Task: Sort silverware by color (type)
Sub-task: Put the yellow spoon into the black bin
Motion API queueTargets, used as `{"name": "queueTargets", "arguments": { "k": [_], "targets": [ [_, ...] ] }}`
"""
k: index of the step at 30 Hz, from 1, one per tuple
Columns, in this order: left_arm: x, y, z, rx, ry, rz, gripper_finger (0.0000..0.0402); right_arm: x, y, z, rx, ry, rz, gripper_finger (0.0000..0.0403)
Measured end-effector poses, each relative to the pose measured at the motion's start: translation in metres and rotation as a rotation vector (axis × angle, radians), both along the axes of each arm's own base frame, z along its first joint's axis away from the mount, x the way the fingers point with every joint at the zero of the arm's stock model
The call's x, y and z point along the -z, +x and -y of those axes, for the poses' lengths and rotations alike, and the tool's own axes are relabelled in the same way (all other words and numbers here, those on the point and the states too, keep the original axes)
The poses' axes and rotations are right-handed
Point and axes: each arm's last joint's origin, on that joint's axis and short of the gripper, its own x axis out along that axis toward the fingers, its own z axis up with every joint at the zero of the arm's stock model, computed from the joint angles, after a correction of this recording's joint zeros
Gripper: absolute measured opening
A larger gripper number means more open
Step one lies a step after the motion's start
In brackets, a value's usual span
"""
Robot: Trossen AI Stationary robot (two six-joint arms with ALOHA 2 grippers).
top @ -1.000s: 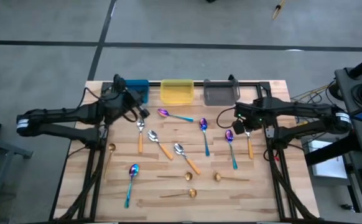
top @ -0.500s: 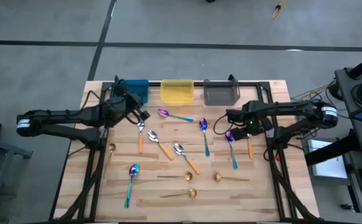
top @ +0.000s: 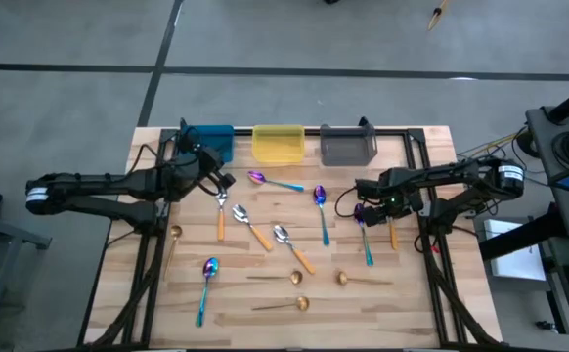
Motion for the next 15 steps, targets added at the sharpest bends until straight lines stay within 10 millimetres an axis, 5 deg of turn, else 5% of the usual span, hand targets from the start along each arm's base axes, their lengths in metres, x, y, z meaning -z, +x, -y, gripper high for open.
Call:
{"name": "queueTargets", "arguments": {
  "k": [7,15],
  "targets": [
    [-0.002,0.001,0.000,-0.002,-0.002,0.038,0.0000,0.016,-0.003,-0.001,-0.003,-0.011,-0.002,0.0155],
    [-0.003,0.001,0.000,-0.014,-0.037,0.090,0.0000,0.020,-0.004,0.001,-0.005,-0.046,-0.011,0.0055]
  ]
}}
